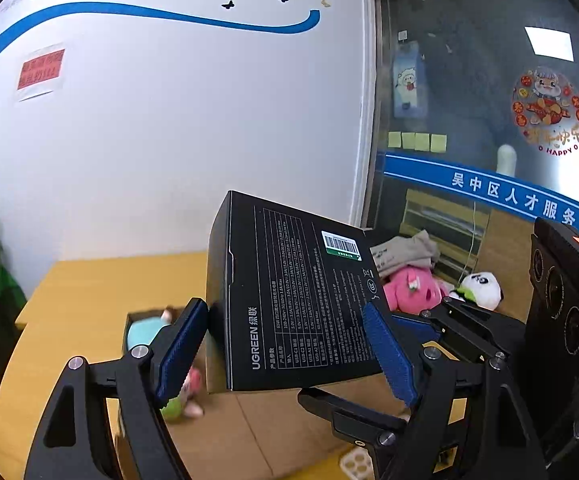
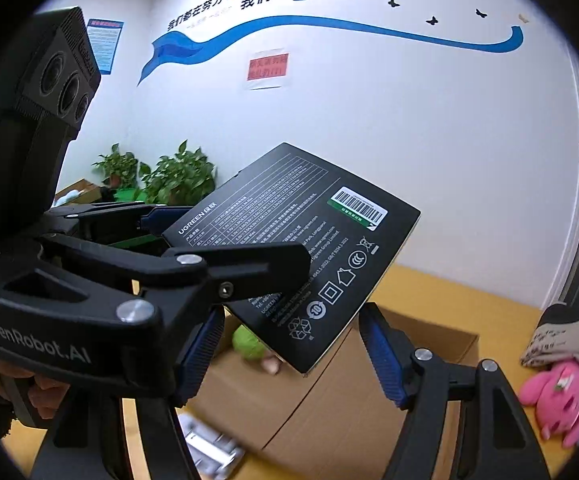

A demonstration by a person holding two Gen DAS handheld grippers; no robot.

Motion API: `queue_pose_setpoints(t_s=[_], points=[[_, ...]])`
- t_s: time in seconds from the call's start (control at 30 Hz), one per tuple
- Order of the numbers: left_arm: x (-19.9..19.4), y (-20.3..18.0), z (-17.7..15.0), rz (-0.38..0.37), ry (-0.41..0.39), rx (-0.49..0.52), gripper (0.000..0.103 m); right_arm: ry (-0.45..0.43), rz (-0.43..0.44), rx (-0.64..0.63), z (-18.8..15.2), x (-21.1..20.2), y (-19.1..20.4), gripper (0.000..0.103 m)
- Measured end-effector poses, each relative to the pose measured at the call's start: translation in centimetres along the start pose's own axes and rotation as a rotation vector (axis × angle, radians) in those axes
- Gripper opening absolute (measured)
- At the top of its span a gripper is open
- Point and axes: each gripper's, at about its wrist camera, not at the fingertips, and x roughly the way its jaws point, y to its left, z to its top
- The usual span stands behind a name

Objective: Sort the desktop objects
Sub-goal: 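Lift the black box with both grippers and carry it over the cardboard box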

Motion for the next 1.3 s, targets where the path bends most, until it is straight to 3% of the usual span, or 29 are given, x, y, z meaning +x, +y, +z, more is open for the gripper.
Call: queue_pose_setpoints(t_s=[0.23,0.5,0.93,1.1,1.3], points=[[4.3,2.0,2.0,-0.048,-0.021,-0.044,0.083,0.0,-0.015,-0.006,2.0,2.8,-3.7,0.069],[10.1,3.3,2.7,-0.002,0.059,-0.044,0.083,0.055,-0.004,0.027,1.4,7.7,-6.7,0.069],[17.7,7.3,1.0,-0.013,0.139,-0.142,0.083,0.164,0.035,0.023,-0.1,14.4,-9.7,0.069],[21.1,8.7,-1.1,-0.018,0.209,-0.212,0.083,0.231,0.071,0.047,-1.7,17.5,-11.1,0.069],[25.4,9.5,-3.8,0.068,0.343,-0.268,0.083,0.35,0.12,0.077,-4.9,21.2,-12.3,0.069]])
